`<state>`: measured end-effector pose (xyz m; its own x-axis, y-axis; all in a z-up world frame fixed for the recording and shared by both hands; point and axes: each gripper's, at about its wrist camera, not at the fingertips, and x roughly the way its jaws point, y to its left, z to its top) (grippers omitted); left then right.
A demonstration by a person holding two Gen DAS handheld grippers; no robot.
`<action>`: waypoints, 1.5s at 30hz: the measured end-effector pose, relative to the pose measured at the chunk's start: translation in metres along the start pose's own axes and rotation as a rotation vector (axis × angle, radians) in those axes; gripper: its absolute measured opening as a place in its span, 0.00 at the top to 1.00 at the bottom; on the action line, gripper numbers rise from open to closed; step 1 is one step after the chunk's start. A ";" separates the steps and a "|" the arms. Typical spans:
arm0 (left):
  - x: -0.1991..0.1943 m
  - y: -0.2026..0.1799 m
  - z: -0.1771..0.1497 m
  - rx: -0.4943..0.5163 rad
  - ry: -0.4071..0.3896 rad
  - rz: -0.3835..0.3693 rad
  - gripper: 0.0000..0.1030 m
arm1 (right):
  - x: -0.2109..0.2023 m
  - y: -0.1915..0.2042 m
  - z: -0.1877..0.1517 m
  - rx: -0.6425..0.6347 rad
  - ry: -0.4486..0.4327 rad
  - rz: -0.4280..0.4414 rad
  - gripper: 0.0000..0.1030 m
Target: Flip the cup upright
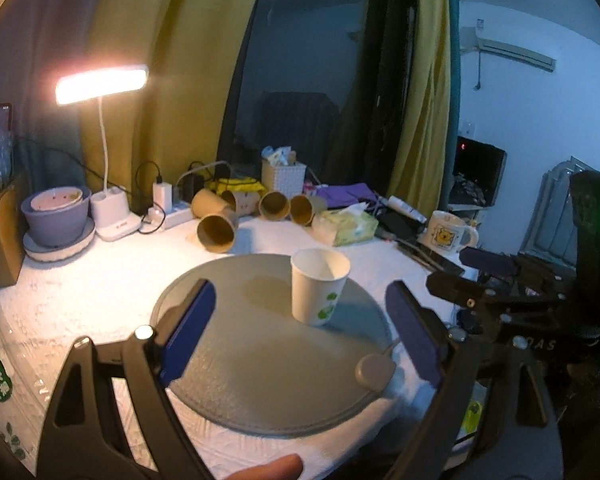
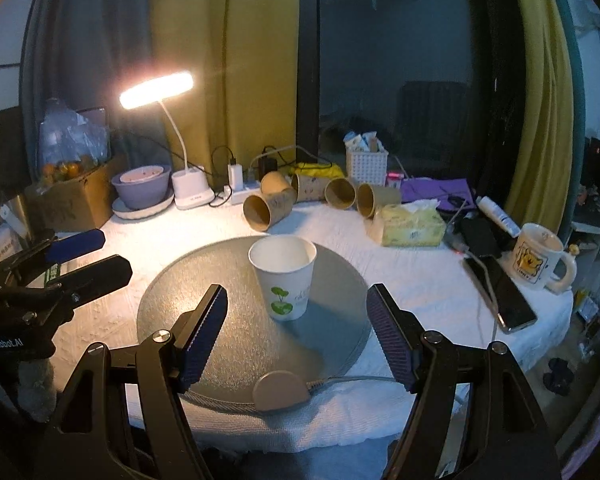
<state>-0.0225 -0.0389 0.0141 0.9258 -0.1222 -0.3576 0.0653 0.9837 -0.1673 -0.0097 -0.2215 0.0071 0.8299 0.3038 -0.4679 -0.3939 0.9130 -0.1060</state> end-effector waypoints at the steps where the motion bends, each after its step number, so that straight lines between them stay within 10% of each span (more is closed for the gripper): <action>1: -0.002 -0.001 0.001 0.005 -0.008 -0.001 0.15 | -0.003 0.001 0.001 -0.001 -0.005 -0.001 0.27; 45: -0.063 -0.027 0.027 0.082 -0.254 0.015 0.15 | -0.073 0.008 0.029 -0.053 -0.197 -0.013 0.27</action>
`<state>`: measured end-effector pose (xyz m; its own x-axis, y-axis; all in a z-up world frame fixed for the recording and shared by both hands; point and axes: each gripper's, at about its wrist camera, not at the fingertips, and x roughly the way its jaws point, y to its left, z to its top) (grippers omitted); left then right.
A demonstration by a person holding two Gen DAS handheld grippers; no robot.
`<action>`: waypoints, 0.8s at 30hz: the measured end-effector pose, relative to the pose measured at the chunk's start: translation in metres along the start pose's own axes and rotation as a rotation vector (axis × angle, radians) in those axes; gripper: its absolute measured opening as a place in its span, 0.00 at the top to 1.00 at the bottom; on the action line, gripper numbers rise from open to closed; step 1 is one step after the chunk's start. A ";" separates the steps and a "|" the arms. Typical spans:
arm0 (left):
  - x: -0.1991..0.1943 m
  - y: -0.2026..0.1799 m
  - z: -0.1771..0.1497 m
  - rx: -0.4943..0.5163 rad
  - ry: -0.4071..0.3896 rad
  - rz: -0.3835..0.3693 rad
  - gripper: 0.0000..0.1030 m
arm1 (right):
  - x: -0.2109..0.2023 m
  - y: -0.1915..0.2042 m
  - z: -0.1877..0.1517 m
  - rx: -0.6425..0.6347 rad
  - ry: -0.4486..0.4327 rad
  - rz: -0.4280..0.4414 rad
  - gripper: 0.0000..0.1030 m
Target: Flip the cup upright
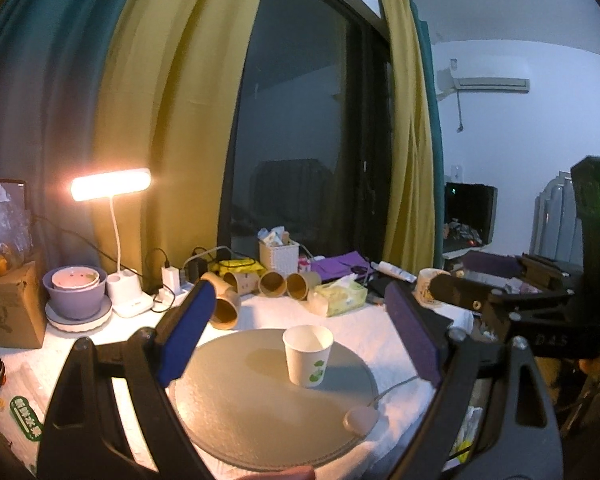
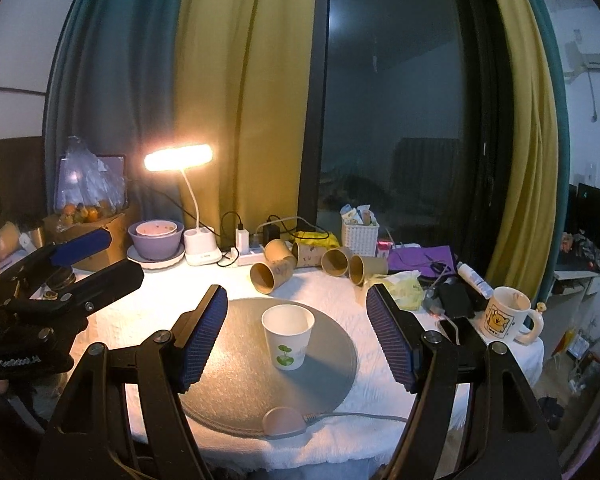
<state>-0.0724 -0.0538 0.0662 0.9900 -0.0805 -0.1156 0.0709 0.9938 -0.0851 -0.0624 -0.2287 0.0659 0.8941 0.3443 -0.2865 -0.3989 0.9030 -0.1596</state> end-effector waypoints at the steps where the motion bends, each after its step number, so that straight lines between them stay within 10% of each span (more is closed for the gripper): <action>1: -0.001 0.000 0.000 -0.001 -0.002 0.002 0.14 | 0.000 0.000 0.000 -0.001 -0.002 0.000 0.27; 24: 0.001 0.005 -0.001 -0.027 0.009 0.033 0.14 | 0.008 0.001 -0.003 0.020 0.025 0.001 0.27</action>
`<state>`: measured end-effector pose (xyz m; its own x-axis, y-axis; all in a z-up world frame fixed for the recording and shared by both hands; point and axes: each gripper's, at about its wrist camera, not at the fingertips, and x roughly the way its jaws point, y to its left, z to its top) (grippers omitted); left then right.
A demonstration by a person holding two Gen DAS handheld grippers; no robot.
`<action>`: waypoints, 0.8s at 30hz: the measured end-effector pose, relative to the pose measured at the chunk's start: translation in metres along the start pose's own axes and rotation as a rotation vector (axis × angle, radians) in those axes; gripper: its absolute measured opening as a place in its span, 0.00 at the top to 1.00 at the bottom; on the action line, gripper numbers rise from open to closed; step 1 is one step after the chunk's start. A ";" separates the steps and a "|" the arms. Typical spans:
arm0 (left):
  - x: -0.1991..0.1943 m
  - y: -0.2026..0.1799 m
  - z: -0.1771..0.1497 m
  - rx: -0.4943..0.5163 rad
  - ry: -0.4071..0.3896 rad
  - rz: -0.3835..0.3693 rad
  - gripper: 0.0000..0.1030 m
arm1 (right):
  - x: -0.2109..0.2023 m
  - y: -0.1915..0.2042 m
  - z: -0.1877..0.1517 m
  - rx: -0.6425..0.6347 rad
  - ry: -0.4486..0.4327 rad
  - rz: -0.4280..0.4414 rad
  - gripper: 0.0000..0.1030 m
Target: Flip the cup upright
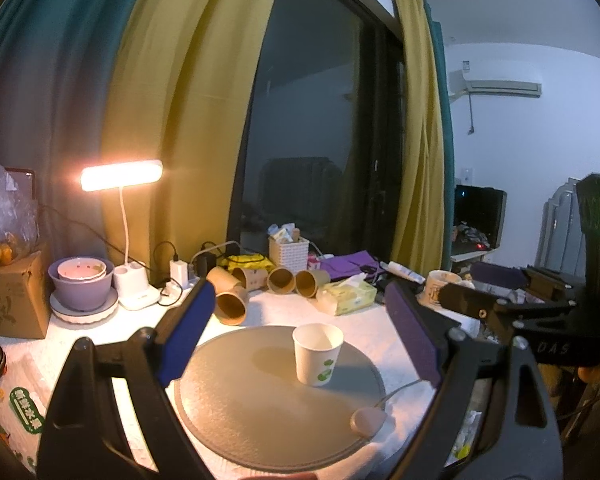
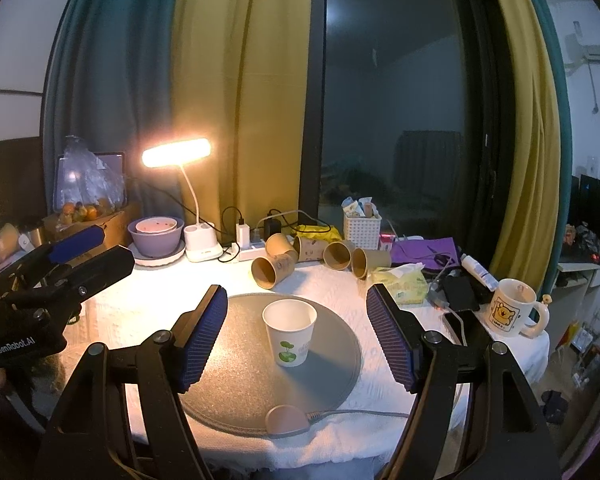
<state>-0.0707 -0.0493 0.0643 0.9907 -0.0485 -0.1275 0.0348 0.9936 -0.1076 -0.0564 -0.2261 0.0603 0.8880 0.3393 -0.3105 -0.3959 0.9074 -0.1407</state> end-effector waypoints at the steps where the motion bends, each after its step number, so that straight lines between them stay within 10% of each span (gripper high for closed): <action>1: 0.000 0.000 0.000 0.000 0.000 0.000 0.14 | 0.000 0.000 0.000 0.000 0.000 0.000 0.27; 24: 0.000 0.001 0.000 -0.002 0.002 -0.001 0.14 | 0.002 0.001 -0.004 0.005 0.007 -0.002 0.27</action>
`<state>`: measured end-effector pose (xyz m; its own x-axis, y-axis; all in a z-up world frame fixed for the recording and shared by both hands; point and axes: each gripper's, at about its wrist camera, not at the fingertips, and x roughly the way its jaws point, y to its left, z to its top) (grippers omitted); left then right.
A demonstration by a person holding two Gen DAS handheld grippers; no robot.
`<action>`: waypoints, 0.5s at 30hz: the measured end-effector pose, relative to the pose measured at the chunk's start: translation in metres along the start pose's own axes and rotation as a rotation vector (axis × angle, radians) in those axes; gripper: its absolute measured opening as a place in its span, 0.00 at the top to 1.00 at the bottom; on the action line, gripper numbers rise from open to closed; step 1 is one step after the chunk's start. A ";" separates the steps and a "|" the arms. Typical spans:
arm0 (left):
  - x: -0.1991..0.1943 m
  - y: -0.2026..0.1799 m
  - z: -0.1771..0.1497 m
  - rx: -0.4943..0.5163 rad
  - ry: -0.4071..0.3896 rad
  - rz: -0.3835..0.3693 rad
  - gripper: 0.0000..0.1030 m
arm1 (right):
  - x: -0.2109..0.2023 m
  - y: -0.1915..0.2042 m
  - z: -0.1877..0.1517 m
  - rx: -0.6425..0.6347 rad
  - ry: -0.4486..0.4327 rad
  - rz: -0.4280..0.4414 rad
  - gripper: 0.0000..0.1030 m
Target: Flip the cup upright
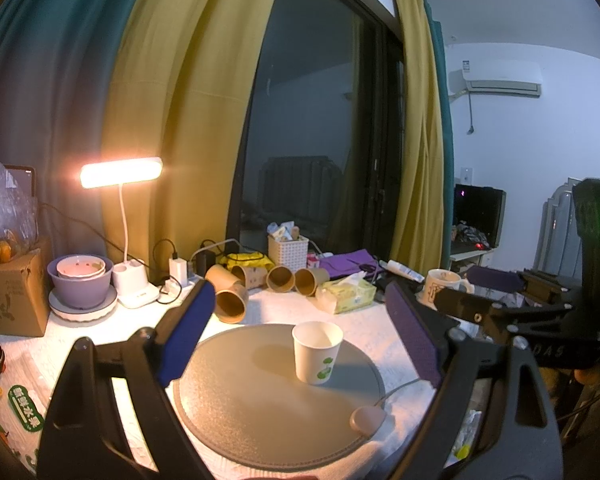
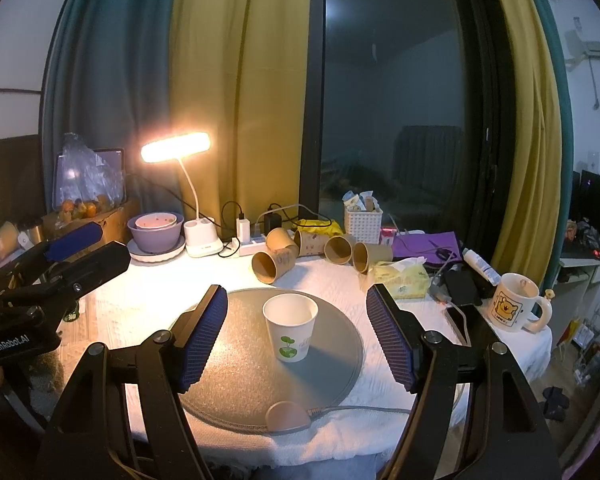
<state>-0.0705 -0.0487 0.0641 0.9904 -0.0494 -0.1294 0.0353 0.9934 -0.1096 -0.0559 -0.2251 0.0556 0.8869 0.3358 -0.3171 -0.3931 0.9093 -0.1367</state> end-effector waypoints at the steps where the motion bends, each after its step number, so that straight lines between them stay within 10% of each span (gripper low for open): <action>1: 0.000 0.000 0.000 0.000 0.000 0.000 0.14 | 0.000 0.000 -0.001 0.000 0.001 0.000 0.27; 15: 0.000 0.000 -0.001 -0.002 0.002 0.000 0.14 | 0.002 0.002 -0.007 0.003 0.009 -0.001 0.27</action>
<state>-0.0705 -0.0483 0.0635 0.9901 -0.0492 -0.1311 0.0346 0.9932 -0.1111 -0.0562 -0.2243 0.0480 0.8854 0.3326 -0.3249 -0.3913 0.9104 -0.1345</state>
